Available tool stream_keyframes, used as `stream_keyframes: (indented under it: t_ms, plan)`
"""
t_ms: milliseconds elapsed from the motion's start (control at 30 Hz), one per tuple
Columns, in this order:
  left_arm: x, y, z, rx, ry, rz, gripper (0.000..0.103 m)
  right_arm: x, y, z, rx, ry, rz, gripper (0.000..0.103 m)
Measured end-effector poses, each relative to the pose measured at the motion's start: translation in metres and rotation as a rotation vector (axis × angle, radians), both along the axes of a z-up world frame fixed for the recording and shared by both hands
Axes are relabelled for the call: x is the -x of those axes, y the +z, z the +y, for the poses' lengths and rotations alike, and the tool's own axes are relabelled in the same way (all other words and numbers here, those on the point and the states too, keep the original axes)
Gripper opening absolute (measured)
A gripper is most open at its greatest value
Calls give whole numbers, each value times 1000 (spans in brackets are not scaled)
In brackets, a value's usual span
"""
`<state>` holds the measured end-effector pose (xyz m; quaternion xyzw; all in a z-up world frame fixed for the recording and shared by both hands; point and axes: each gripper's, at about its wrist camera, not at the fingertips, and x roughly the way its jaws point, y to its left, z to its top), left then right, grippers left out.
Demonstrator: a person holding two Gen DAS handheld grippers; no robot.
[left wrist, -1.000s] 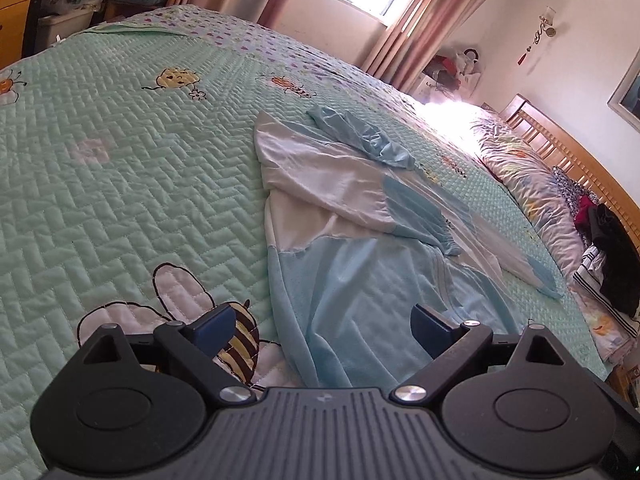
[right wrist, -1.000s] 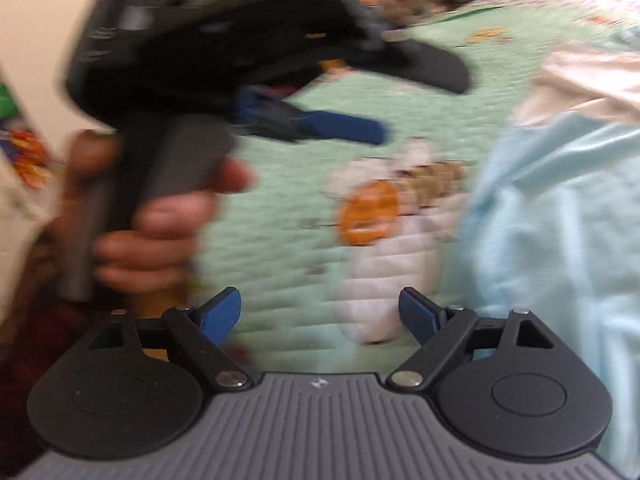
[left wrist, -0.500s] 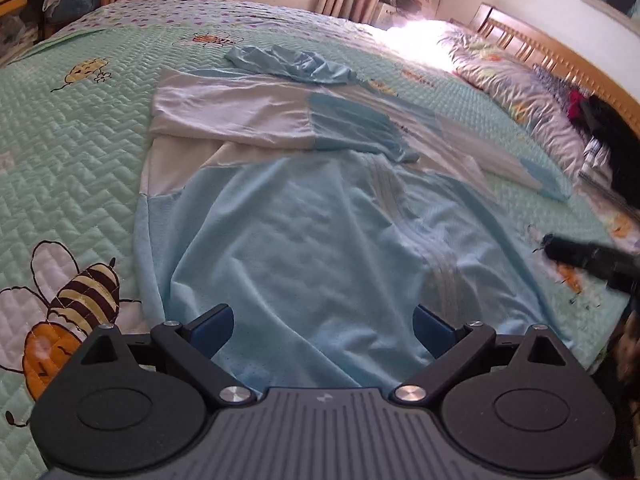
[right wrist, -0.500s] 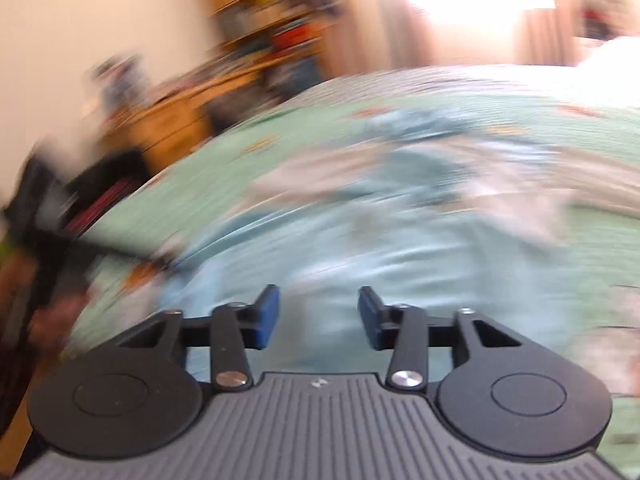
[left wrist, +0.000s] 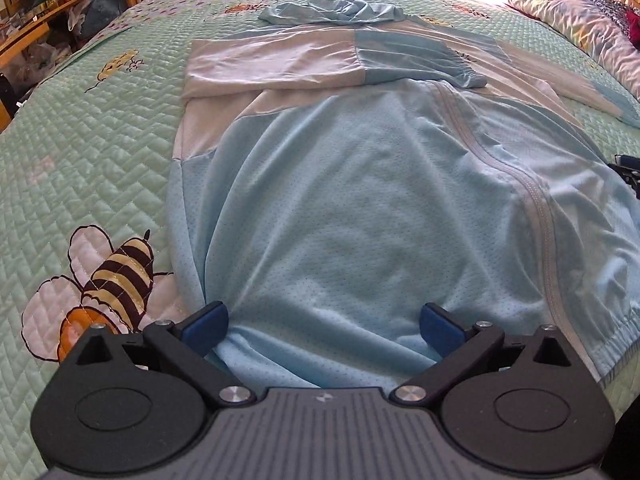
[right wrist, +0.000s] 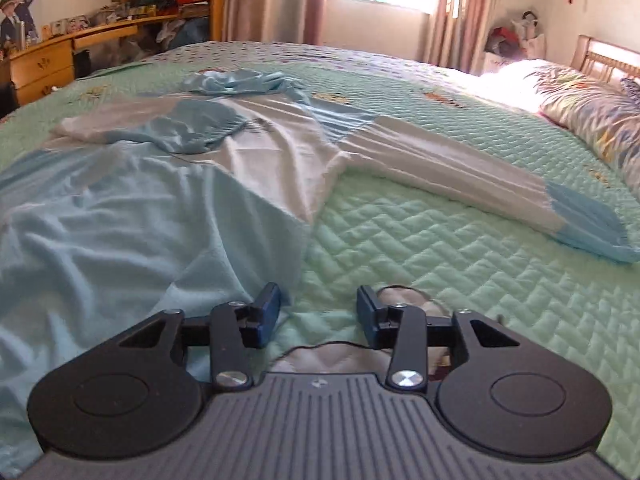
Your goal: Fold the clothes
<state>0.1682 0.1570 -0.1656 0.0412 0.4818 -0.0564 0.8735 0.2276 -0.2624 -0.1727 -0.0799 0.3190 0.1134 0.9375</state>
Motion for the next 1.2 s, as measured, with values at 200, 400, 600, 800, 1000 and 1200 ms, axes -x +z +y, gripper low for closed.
stream_keyframes:
  t_ms: [200, 400, 600, 800, 1000, 1200]
  plan:
    - [-2, -1, -3, -7, 1, -2, 103, 11, 8, -5, -77, -28, -38, 56]
    - [1, -1, -2, 0, 5, -12, 103, 20, 3, -3, -71, -20, 9, 56]
    - [3, 1, -4, -14, 23, -15, 102, 47, 18, -8, -155, 1, 22, 57]
    - [4, 1, -1, -10, 27, -13, 102, 55, 5, -2, -4, 16, 86, 62]
    - [5, 2, -2, -9, 32, -10, 102, 77, 22, 10, -73, 112, 44, 63]
    - [14, 13, 13, 112, 32, -29, 102, 75, 17, 3, -58, 45, 94, 63]
